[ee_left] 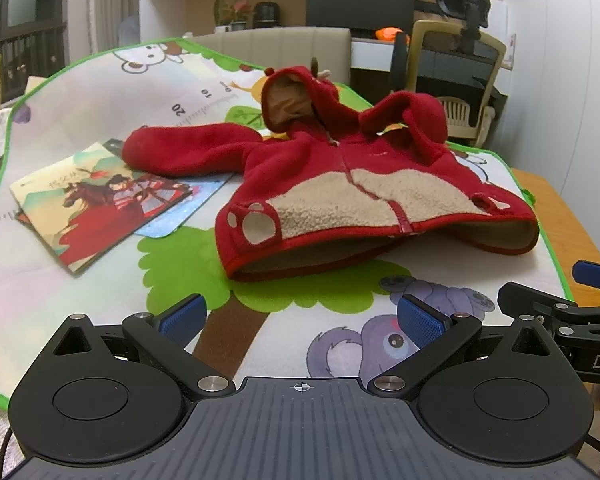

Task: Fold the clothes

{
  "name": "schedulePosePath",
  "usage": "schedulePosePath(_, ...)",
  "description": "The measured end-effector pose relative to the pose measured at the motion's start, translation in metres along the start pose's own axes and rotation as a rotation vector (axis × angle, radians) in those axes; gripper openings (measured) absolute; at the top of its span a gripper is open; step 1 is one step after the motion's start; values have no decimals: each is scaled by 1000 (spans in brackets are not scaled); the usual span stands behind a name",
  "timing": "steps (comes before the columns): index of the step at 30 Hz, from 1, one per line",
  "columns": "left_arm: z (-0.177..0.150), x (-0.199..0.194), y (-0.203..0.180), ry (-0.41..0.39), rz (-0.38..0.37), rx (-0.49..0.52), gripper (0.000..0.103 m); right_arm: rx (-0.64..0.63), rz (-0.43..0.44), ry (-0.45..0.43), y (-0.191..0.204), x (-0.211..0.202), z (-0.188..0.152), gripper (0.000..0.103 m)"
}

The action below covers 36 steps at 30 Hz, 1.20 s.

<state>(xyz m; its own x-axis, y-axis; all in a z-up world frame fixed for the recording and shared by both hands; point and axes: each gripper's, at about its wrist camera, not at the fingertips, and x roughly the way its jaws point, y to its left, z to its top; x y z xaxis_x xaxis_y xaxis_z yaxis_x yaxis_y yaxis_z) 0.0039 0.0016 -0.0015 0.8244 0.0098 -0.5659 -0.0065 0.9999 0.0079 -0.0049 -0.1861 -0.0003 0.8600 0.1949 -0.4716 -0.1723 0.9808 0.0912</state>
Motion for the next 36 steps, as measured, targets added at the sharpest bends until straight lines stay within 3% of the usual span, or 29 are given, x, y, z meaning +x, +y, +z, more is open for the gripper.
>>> schedulePosePath(18, 3, 5, 2, 21, 4, -11, 103, -8, 22, 22, -3, 4, 3, 103)
schedulePosePath(22, 33, 19, 16, 35, -71, -32, 103, -29, 92, 29, -20, 19, 35, 103)
schedulePosePath(27, 99, 55, 34, -13, -244, -89, 103, 88, 144, 6, -57, 74, 104, 103)
schedulePosePath(30, 129, 96, 39, 17, -354, -121, 103, 63, 135, 61, -65, 134, 132, 103)
schedulePosePath(32, 144, 130, 44, 64, -378, -152, 103, 19, 120, 108, -67, 174, 144, 103)
schedulePosePath(36, 152, 180, 71, 184, -326, -173, 103, 6, -37, 255, -92, 234, 149, 103)
